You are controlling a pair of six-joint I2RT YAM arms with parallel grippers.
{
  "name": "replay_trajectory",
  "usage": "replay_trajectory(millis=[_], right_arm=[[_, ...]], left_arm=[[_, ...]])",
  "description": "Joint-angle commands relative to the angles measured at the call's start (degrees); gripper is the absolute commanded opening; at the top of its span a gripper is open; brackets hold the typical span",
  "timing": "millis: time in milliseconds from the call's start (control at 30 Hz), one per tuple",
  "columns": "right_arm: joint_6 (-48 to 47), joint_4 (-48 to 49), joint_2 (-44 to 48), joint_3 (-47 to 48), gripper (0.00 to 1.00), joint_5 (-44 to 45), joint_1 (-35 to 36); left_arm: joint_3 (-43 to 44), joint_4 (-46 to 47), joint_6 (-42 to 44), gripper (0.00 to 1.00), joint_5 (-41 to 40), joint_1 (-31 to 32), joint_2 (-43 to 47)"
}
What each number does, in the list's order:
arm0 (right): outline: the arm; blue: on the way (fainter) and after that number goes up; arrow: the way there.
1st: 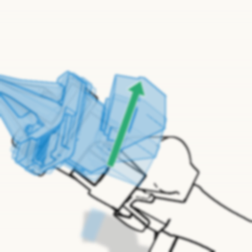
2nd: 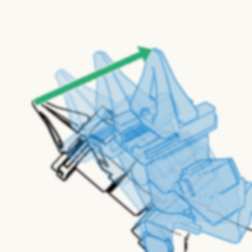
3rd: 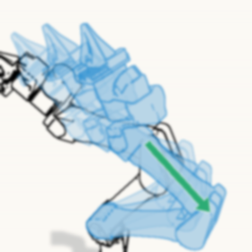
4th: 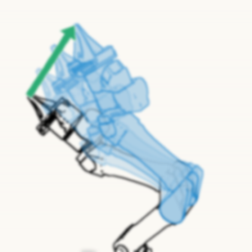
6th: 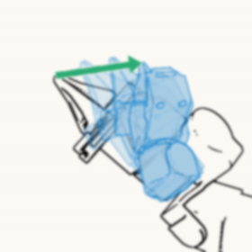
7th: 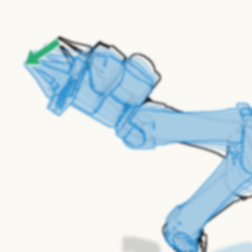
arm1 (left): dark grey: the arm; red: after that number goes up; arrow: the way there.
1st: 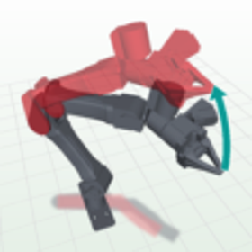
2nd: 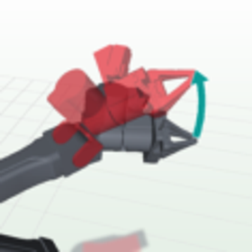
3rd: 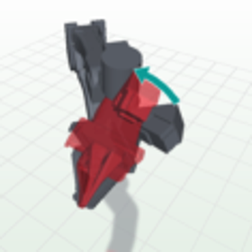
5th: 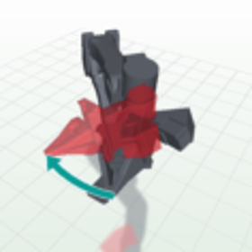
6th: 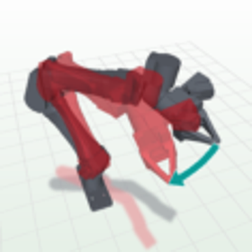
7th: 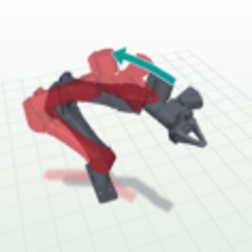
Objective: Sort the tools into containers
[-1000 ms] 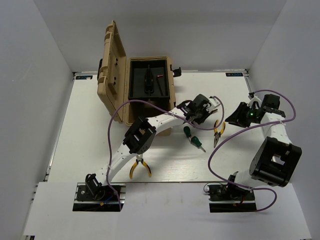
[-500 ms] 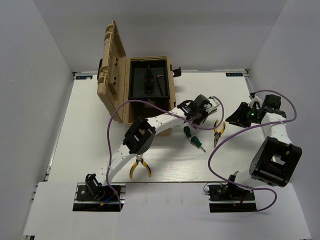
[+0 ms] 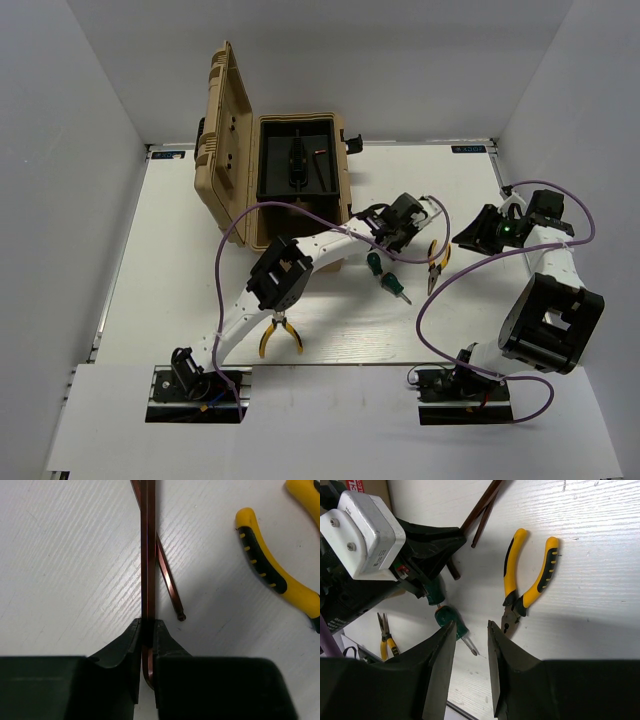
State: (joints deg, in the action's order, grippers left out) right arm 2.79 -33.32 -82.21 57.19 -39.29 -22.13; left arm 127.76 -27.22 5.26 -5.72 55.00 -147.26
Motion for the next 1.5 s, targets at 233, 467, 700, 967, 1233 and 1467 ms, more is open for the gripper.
replay_trajectory(millis=[233,467,700,967,1233,1467], right_arm=[[-0.6,-1.0,0.2,0.1,0.47,-2.5,-0.7],[-0.7,-1.0,0.3,0.2,0.47,-2.5,-0.7],[-0.7,-1.0,0.4,0.1,0.47,-2.4,-0.8],[-1.1,-1.6,0.5,0.2,0.47,-2.5,-0.6],[-1.6,-1.6,0.0,0.1,0.42,-2.7,-0.3],[-2.2,-2.1,-0.3,0.7,0.38,-2.6,0.3]], left_arm=[[3.6,-2.4,-2.4,0.0,-4.0,0.8,12.2],[5.2,-0.5,-3.5,0.0,-3.4,0.8,16.0],[6.4,0.8,-4.0,0.0,-6.1,-0.2,19.1],[6.9,1.6,-4.6,0.0,-20.5,-6.4,23.6],[-2.6,1.4,-10.5,0.0,-21.2,-20.6,28.2],[0.0,-1.6,-10.5,0.0,-18.9,-24.0,23.5]])
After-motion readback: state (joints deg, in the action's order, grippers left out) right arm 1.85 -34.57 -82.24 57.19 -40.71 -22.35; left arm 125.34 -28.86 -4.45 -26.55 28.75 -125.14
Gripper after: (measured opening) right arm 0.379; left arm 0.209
